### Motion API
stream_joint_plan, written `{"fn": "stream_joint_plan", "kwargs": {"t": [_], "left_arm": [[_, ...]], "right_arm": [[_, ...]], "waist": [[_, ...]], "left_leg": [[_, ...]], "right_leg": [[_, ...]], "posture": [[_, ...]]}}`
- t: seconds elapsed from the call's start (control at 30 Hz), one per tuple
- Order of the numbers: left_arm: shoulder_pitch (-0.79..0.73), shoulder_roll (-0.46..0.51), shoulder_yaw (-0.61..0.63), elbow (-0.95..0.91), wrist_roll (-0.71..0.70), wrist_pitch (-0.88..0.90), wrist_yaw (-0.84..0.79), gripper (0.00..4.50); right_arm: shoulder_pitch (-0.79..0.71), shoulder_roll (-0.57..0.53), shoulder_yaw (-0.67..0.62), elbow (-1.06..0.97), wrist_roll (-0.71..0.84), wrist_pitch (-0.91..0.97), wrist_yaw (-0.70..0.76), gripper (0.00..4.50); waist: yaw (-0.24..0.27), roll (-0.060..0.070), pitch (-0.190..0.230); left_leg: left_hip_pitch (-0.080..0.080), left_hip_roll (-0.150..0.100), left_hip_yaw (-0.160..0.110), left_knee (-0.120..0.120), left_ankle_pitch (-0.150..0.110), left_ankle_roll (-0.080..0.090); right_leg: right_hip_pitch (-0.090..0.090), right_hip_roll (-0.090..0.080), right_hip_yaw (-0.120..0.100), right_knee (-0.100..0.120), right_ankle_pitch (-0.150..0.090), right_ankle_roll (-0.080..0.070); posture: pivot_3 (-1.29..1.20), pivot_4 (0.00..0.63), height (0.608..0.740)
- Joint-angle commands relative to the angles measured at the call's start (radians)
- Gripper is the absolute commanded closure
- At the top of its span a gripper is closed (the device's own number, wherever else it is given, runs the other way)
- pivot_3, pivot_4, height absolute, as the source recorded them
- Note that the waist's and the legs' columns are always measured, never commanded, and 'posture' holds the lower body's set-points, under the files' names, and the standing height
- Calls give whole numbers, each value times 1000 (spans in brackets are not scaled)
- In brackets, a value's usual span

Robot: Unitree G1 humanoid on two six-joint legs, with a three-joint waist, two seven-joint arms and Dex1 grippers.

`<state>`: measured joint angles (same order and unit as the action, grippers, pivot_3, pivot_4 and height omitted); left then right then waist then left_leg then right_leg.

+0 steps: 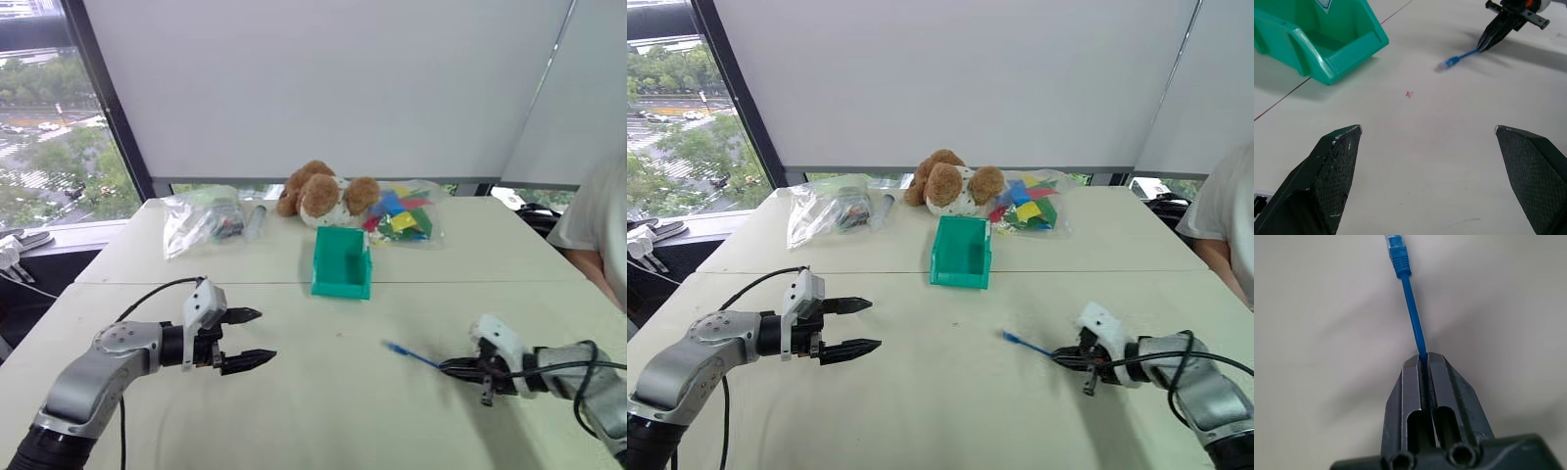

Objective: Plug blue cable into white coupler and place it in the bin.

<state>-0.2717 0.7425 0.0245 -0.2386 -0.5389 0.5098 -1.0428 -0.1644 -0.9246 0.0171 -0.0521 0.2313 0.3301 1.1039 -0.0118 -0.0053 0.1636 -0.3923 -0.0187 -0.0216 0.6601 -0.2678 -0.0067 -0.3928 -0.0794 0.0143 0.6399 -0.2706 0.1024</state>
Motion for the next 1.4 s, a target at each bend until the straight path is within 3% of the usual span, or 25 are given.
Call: {"fn": "stream_joint_plan", "kwargs": {"t": [0.03, 0.37, 0.67, 0.77, 1.0, 1.4], "left_arm": [[-24, 7, 12, -9, 0, -17, -13, 0], [-21, -5, -27, -41, 0, -7, -38, 0], [9, -9, -64, -65, 4, -10, -59, 0], [13, -29, -93, -34, 13, -28, -77, 0], [-35, -95, -211, 110, 108, -149, -155, 0], [-178, -274, -339, 487, 285, -429, -250, 0]], "right_arm": [[-63, 9, 33, -94, 29, 30, 40, 4476], [-190, 97, 224, -35, -67, -14, 93, 4476], [-231, 124, 277, 25, -133, -59, 112, 4476], [-240, 115, 272, 24, -136, -60, 123, 3570], [-237, 40, 199, -119, -78, 33, 148, 63], [-156, 11, 49, -367, 57, 250, 51, 63]], "waist": [[1, 0, 0], [1, 0, 0], [1, 0, 0], [1, 0, 0], [6, 0, 0], [5, 0, 0]], "left_leg": [[0, 0, 0, 0, 0, 0], [-1, 0, 0, -2, 0, 0], [-1, 0, 0, -5, 0, 0], [-1, 0, 0, -7, 0, 0], [-1, -1, 0, -10, 0, 0], [-3, -1, 0, -10, 0, 0]], "right_leg": [[0, 0, 0, 0, 0, 0], [0, -2, 0, -4, -1, -2], [-1, -2, 0, -6, -1, -3], [-1, -2, 0, -6, -2, -3], [-2, -3, 0, -8, -1, -3], [-3, -3, 0, -9, 0, -1]], "posture": [[0, 150, 740], [0, 150, 740], [0, 150, 740], [0, 150, 740], [0, 150, 740], [0, 150, 740]]}}
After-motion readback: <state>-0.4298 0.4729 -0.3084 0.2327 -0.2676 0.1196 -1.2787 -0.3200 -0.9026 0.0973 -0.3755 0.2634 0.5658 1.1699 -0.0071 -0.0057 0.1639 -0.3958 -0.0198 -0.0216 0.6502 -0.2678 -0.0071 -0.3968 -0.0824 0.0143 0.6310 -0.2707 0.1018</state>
